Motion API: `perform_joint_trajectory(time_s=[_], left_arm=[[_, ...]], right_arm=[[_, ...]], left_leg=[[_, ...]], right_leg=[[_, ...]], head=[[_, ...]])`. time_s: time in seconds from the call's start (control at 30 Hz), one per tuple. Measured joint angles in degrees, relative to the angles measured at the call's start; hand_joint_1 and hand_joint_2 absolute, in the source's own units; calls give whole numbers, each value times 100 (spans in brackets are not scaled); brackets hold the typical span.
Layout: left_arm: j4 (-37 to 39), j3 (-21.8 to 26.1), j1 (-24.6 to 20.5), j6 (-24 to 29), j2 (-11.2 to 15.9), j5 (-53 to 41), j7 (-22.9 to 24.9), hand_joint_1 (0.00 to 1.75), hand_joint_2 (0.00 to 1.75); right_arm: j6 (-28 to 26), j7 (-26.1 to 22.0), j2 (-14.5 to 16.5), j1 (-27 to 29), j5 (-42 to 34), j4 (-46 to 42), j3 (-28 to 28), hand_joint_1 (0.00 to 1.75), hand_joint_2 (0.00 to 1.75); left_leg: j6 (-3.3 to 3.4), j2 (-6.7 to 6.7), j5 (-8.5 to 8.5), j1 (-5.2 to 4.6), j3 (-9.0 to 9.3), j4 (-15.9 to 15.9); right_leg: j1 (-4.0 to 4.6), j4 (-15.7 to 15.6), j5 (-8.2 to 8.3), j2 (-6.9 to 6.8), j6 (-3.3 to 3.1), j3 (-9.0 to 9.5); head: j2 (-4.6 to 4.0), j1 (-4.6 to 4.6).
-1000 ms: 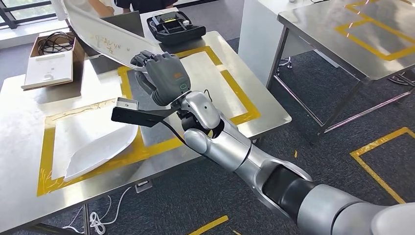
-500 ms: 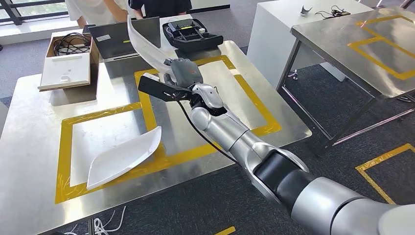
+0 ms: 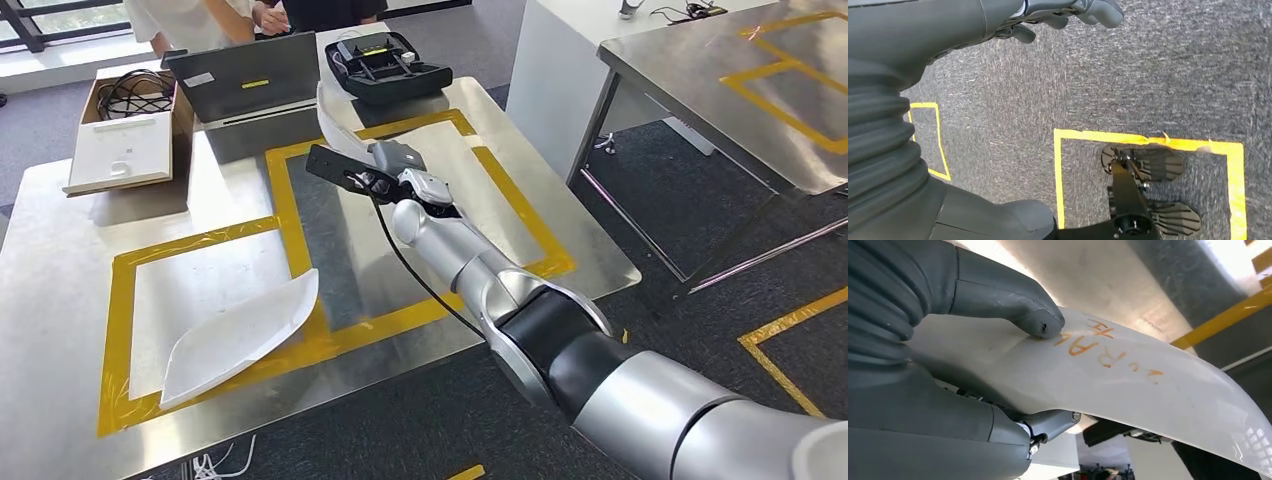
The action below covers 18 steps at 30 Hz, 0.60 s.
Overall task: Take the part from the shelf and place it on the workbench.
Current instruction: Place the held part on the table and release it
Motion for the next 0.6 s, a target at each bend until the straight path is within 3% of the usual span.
perform_joint_trajectory(time_s=[0.23, 0.37, 0.43, 0.57, 0.6], left_arm=[[3, 24, 78, 71, -2, 25, 32, 0, 175], [4, 45, 108, 86, -4, 28, 32, 0, 175], [4, 59, 110, 87, -4, 34, 32, 0, 175], [5, 118, 131, 95, -4, 119, 25, 0, 0], [5, 136, 135, 97, -4, 144, 21, 0, 0]], right_arm=[[4, -138, 113, -151, 89, 104, 46, 175, 175], [3, -152, 130, -158, 102, 135, 54, 0, 0], [8, -178, 150, -169, 120, 139, 59, 0, 0], [38, -280, 247, -185, 162, 144, 105, 0, 0], [35, -306, 284, -185, 173, 144, 124, 0, 0]], left_leg=[[-37, -4, 5, 6, 7, -20], [-39, -6, 4, 4, 6, -20], [-39, -6, 4, 2, 6, -19], [-40, -5, 2, 0, 6, -18], [-40, -5, 2, 0, 6, -18]], right_leg=[[0, 3, -7, -6, -13, 1], [-4, 2, -7, -6, -13, 2], [-7, 1, -7, -6, -13, 4], [-10, -1, -7, -4, -13, 6], [-10, -2, -7, -4, -12, 6]], head=[[0, 2], [0, 3], [0, 3], [0, 2], [0, 2]])
